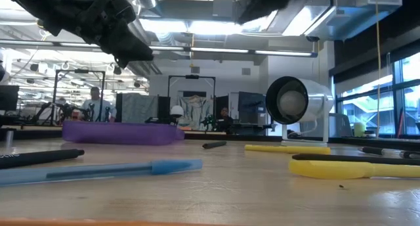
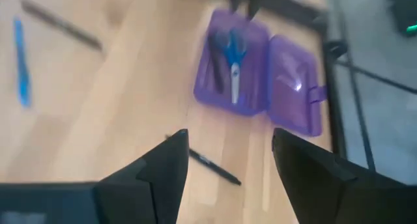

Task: Pick & place school supplies into a supply box
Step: Put the black pen into the purple box organizer

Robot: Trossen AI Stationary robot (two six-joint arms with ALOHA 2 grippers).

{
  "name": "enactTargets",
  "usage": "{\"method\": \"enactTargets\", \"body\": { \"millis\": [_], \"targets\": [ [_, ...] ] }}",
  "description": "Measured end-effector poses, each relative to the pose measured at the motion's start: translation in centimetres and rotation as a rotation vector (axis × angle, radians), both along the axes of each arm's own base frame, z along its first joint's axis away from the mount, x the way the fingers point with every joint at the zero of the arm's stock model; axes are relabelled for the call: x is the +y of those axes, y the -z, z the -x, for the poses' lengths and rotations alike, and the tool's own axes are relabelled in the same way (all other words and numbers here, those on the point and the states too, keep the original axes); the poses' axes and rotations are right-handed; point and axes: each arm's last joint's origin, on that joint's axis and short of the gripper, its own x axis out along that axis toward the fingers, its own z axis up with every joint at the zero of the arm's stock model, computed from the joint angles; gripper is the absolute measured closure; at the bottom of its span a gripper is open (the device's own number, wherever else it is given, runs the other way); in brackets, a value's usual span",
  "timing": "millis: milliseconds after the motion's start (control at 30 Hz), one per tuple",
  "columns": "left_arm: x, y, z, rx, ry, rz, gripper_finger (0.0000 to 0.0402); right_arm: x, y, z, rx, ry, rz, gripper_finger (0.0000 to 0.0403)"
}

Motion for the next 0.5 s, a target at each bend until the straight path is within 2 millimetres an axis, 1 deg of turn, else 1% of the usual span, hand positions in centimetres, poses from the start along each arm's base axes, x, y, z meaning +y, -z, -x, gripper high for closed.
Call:
{"method": "enactTargets", "body": {
  "millis": [100,200,333,500],
  "targets": [
    [0.0,0.0,0.0,0.001,0.0,0.0,0.0308,-1.8,2.6,-2.5,0.087,-0.038,0.019,0.0178],
    [0.0,0.1,0.0,0.015,0.0,0.005,0.0307,-3.3,5.8,-4.4,0.169,-0.056,0.03,0.0178],
    [-0.1,0.4,0.1,0.042,0.0,0.015,0.0305,-5.1,10.0,-6.2,0.268,-0.052,0.035,0.0178],
    [-0.1,0.5,0.2,0.054,0.014,-0.015,0.0304,-6.5,14.2,-7.8,0.317,-0.036,0.025,0.0178]
  ]
}}
